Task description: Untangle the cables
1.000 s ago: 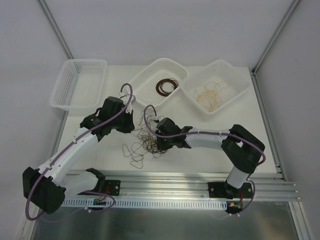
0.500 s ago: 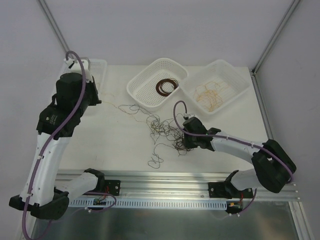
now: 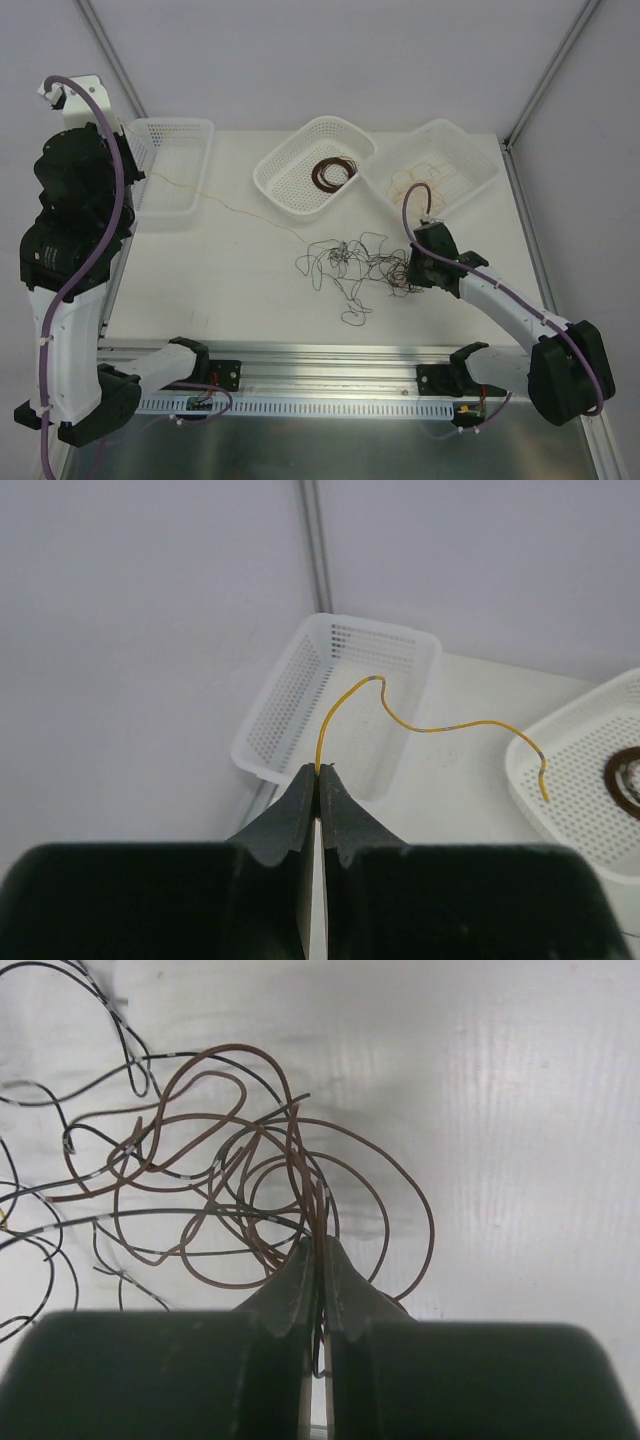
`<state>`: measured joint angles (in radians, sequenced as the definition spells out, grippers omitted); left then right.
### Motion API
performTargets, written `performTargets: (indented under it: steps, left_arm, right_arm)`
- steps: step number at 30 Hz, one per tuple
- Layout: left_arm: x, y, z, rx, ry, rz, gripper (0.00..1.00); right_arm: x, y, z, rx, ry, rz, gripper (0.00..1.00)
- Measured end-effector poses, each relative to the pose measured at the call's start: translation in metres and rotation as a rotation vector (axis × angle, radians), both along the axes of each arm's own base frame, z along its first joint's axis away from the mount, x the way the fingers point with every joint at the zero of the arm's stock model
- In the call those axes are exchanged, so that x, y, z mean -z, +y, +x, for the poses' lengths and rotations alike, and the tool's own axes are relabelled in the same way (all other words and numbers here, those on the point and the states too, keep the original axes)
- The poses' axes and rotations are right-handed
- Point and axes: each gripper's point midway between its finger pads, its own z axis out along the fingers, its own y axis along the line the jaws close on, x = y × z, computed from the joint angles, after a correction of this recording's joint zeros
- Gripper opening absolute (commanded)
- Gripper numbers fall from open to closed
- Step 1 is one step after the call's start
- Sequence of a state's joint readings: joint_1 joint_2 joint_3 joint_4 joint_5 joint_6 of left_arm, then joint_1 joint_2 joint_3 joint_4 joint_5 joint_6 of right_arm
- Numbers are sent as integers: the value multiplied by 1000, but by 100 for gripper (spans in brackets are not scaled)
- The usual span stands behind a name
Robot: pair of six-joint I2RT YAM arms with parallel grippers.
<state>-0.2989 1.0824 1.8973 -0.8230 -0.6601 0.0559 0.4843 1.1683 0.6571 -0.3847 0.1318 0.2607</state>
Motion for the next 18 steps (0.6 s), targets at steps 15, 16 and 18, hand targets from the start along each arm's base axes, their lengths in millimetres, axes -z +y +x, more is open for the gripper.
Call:
performTargets:
  steps: [15,16,18]
  left_arm:
    - [-39,62,-19,-311,24,213,0]
    - [-41,63,-20,-316,14,210,0]
    - [-43,63,-22,-310,0,204,0]
  right_arm:
    - [6,-54,-4,208,111,20,1]
    - [6,-57,-3,222,115,28,1]
    - [6,-61,-3,238,119,36,3]
